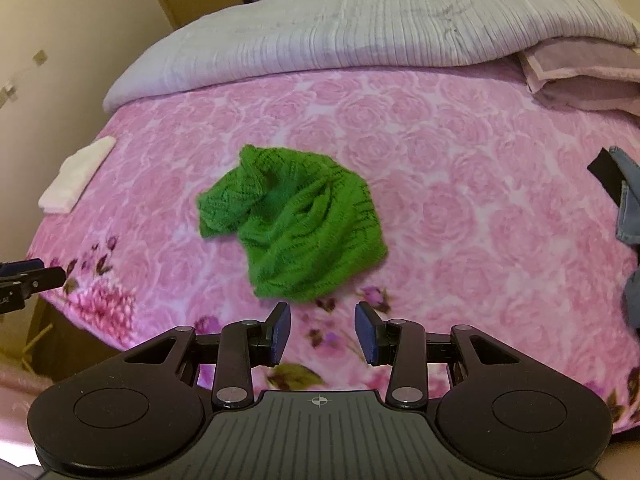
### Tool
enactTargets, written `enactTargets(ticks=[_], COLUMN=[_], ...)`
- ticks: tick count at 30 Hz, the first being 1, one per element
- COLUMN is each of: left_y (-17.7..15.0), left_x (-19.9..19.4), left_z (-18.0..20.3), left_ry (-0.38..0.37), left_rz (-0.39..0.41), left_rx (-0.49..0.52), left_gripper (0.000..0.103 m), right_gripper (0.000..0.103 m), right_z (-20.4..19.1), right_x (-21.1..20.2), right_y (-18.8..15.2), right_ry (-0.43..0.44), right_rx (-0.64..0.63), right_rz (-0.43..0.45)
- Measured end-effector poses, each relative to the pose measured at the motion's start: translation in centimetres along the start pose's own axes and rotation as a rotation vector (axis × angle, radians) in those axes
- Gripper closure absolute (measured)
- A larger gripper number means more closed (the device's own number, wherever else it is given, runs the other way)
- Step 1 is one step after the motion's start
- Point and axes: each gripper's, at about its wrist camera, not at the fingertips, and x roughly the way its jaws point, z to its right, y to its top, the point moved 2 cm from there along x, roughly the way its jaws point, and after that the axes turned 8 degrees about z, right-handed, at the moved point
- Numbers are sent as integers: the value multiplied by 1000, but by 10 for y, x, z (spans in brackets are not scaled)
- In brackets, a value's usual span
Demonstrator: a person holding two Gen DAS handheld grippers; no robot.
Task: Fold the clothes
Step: 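Approach the crumpled green vest with both tools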
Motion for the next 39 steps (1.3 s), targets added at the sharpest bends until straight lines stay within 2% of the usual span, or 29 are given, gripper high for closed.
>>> enactTargets(ticks=[6, 11, 14, 19, 25, 30, 33, 39], left_y=[20, 20, 13, 3, -10, -20, -19, -15], left_x=[47, 94, 122, 160, 199, 232, 246, 267], left_z=[-47, -72, -74, -70, -56, -51, -45, -28], left_ry=[-99, -192, -215, -279, -322, -296, -277, -236], left_rz=[-38, -93, -126, -156, -157, -168, -132, -96], left_rx=[106, 205, 257, 289, 315, 323, 353, 387], left_gripper=[57, 57, 57, 57, 57, 57, 56, 56], right_gripper=[63, 63, 63, 63, 63, 63, 63, 62], right_z=[-35, -45, -43, -37, -16, -3, 1, 19], right_x=[39, 63, 79, 99, 118, 143, 159, 180], right_y=[18, 9, -7, -34, -53, -54, -57, -64], right_ry=[-101, -216, -264, -307, -361, -367, -351, -307], right_rx=[112, 250, 326, 420, 521, 449, 411, 416], right_rz=[16, 20, -14, -82, -55, -51, -72, -99])
